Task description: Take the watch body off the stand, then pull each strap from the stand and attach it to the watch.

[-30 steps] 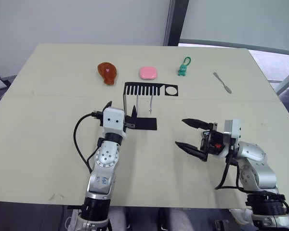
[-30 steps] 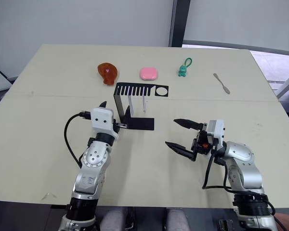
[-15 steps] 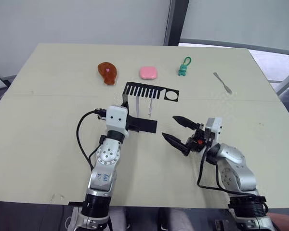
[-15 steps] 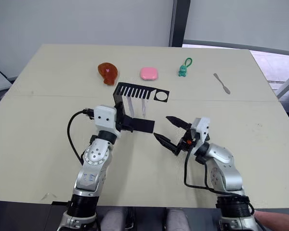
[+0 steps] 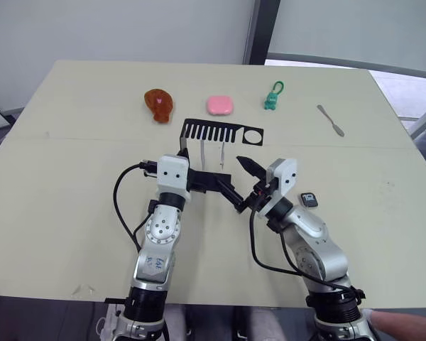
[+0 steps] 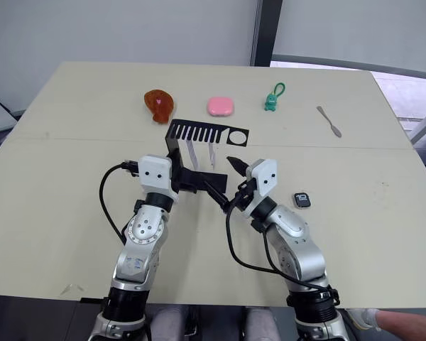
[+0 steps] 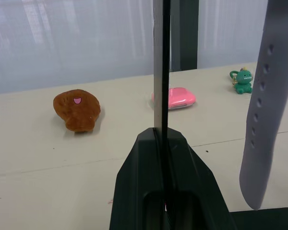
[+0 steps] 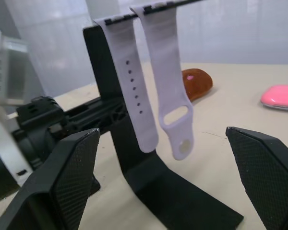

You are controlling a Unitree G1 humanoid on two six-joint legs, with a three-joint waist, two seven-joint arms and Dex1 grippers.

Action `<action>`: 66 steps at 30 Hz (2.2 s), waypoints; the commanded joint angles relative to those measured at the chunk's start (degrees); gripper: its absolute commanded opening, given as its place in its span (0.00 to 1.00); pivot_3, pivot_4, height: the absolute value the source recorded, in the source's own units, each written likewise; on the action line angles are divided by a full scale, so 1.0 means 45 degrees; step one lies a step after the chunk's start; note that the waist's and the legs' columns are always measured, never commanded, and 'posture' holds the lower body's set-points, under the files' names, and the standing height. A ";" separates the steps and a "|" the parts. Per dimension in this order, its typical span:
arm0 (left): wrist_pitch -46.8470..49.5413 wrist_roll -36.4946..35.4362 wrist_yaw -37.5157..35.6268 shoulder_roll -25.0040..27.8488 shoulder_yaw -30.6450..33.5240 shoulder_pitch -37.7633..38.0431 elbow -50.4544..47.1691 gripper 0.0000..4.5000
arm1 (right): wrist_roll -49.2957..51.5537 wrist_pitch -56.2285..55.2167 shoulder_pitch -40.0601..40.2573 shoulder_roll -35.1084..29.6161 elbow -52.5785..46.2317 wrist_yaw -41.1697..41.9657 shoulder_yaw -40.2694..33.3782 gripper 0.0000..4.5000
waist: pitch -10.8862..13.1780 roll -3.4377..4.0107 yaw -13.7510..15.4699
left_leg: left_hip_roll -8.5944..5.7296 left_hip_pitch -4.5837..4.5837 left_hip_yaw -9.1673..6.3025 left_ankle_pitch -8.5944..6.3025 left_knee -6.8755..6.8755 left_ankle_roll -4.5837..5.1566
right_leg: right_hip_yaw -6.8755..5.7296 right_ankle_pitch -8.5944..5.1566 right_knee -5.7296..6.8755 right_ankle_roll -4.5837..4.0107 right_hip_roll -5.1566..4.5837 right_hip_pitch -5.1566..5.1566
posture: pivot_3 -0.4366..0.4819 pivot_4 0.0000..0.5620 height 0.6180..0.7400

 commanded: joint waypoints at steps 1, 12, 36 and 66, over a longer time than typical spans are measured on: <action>-0.0137 0.0154 -0.0040 -0.0155 -0.0293 -0.0148 -0.0302 0.01 | -0.0851 -0.0429 -0.0454 0.0277 -0.0123 -0.0984 0.0073 1.00 | 0.0000 0.0000 -0.0006 | 0.0000 0.0001 0.0003 0.0002 0.0004 0.0002 | 0.0000 0.0000 -0.0001 0.0000 0.0000 0.0000 | 0.48 0.27 1.00; 0.0030 0.0162 -0.0179 -0.0098 -0.0354 -0.0253 -0.0214 0.01 | -0.1289 -0.0758 -0.1478 0.0733 0.0513 -0.1125 0.0294 1.00 | 0.0000 0.0000 -0.0024 | 0.0000 0.0003 0.0006 0.0004 0.0002 0.0005 | 0.0003 -0.0001 -0.0001 -0.0001 0.0003 -0.0003 | 0.48 0.27 1.00; -0.0111 0.0025 -0.0325 -0.0062 -0.0264 -0.0403 -0.0003 0.00 | -0.1643 -0.1379 -0.1762 0.0754 0.1102 -0.0832 0.0461 0.01 | 0.0000 0.0000 -0.0027 | 0.0001 0.0002 0.0006 0.0004 0.0000 0.0005 | 0.0004 0.0000 0.0005 0.0000 0.0002 -0.0002 | 0.48 0.27 1.00; -0.0463 -0.0791 -0.1319 0.0405 0.0116 -0.0155 0.0071 0.00 | 0.2391 -0.1359 0.0555 -0.1669 -0.0452 0.1983 -0.0851 0.01 | 0.0000 -0.0001 -0.0027 | 0.0003 0.0006 0.0005 0.0006 0.0003 0.0006 | 0.0003 0.0000 0.0000 0.0000 0.0003 0.0006 | 0.48 0.27 1.00</action>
